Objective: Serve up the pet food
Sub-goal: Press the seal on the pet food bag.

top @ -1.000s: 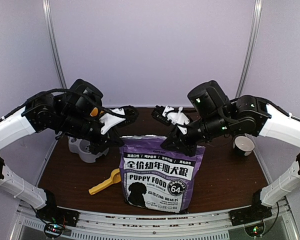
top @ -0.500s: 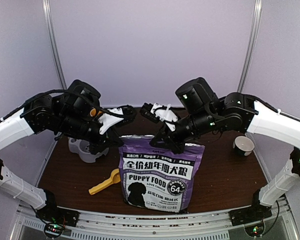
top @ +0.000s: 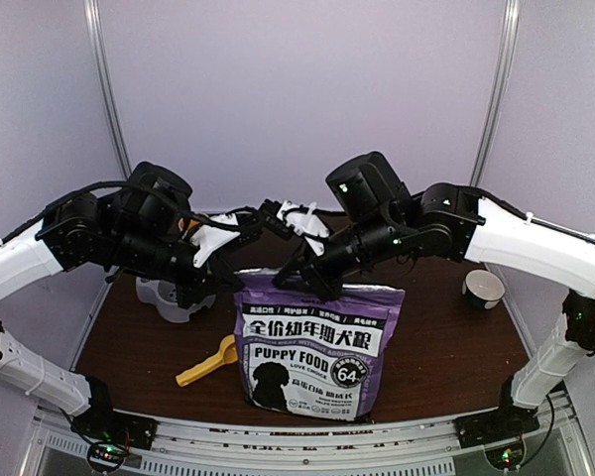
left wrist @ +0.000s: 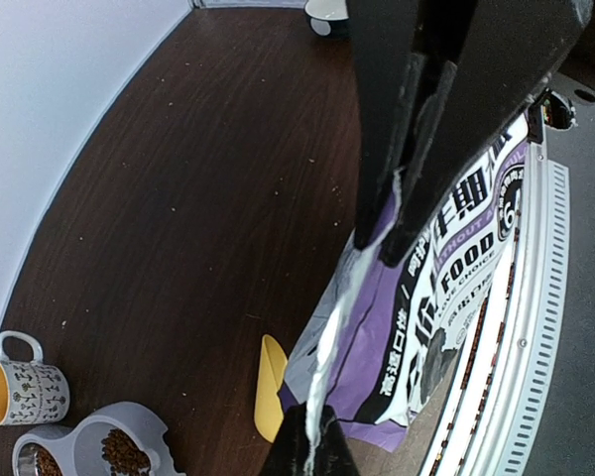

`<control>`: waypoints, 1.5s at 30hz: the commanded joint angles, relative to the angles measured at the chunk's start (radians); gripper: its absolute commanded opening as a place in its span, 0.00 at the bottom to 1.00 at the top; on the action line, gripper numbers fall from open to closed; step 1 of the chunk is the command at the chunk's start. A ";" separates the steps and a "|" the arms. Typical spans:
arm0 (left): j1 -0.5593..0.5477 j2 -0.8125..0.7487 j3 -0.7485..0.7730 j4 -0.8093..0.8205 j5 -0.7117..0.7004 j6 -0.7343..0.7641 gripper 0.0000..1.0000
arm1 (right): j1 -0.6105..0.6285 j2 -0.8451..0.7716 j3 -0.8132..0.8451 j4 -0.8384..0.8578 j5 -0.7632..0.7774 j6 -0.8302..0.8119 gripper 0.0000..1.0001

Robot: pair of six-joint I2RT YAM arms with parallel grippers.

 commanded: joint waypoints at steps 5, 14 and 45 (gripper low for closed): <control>-0.010 -0.067 -0.019 0.281 0.080 -0.028 0.00 | 0.008 0.028 -0.005 0.096 -0.044 0.005 0.05; -0.008 -0.079 -0.075 0.385 0.134 -0.085 0.00 | 0.009 0.066 -0.002 0.147 -0.103 0.023 0.19; 0.037 -0.140 -0.194 0.499 0.140 -0.143 0.32 | 0.002 -0.066 -0.115 0.114 -0.030 -0.064 0.00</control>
